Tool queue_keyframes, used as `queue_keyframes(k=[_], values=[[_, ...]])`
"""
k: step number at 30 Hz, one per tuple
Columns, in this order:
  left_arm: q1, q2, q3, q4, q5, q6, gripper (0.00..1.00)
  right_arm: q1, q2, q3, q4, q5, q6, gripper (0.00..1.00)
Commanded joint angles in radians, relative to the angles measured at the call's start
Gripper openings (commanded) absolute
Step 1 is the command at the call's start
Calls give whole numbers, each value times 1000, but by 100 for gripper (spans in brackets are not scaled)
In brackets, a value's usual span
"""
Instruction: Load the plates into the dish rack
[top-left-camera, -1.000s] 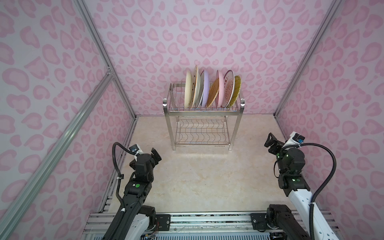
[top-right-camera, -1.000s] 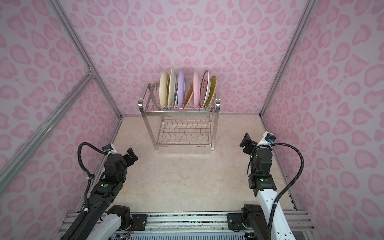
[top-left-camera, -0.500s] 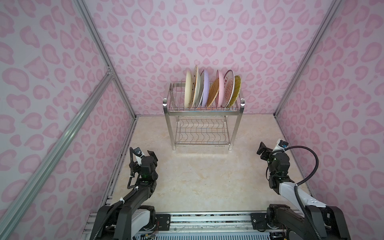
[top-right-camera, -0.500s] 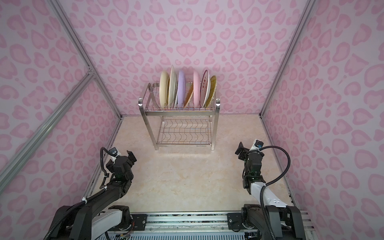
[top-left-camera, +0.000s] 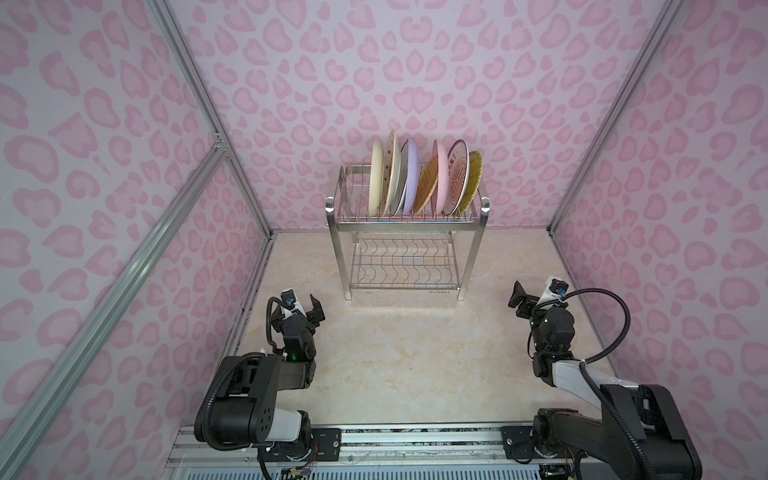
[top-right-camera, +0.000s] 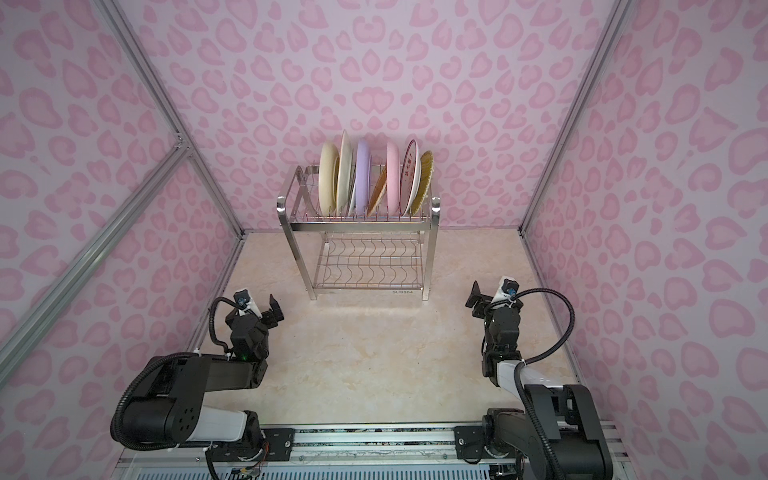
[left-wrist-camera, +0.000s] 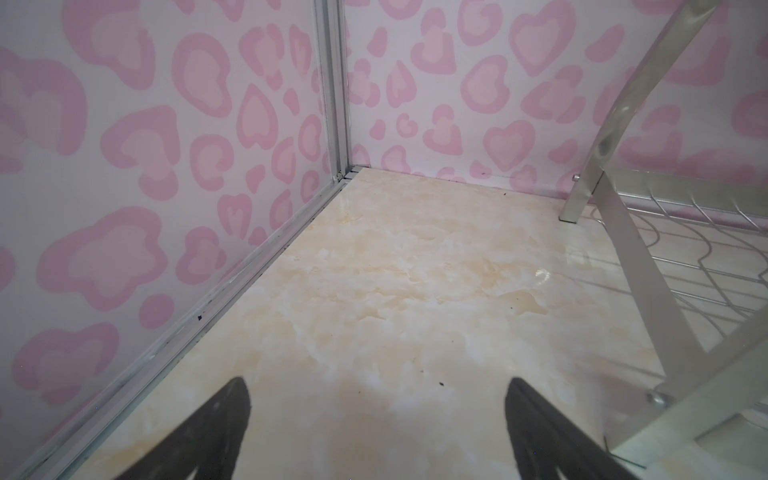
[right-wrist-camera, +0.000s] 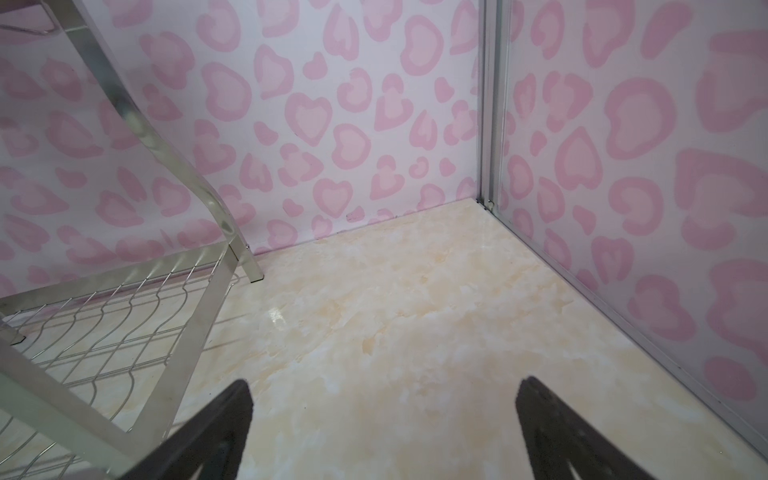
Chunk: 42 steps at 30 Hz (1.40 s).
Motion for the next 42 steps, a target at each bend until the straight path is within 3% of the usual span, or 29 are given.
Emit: queue_keyframes(k=[1,3,7,11,16,20,23,26,28,31,35,42], values=[[19,4,11,45,80,-21,96,16,-23,-11,-41,61,-64,99],[22,22,9,83,83,-22,96,17,-22,-16,-32,62,-66,99],[51,20,65,-25,128,-39,96,21,-29,-20,-33,60,-80,99],[33,26,107,-105,98,-22,97,32,-36,-41,-93,78,-91,99],[30,23,104,-99,95,-19,97,50,85,-96,155,67,-133,99],[29,23,103,-97,93,-18,97,61,62,-34,-4,49,-178,99],[22,17,82,-64,87,-12,97,61,131,-33,82,48,-224,99],[10,10,10,61,73,-6,97,55,336,-63,377,73,-217,99],[5,17,36,20,74,7,97,50,398,-79,486,84,-210,100],[-14,34,97,-65,59,25,97,15,348,-9,267,96,-147,100],[5,32,114,-103,72,4,97,15,352,95,77,47,-167,100],[11,26,111,-106,83,-1,97,23,364,84,119,44,-190,100]])
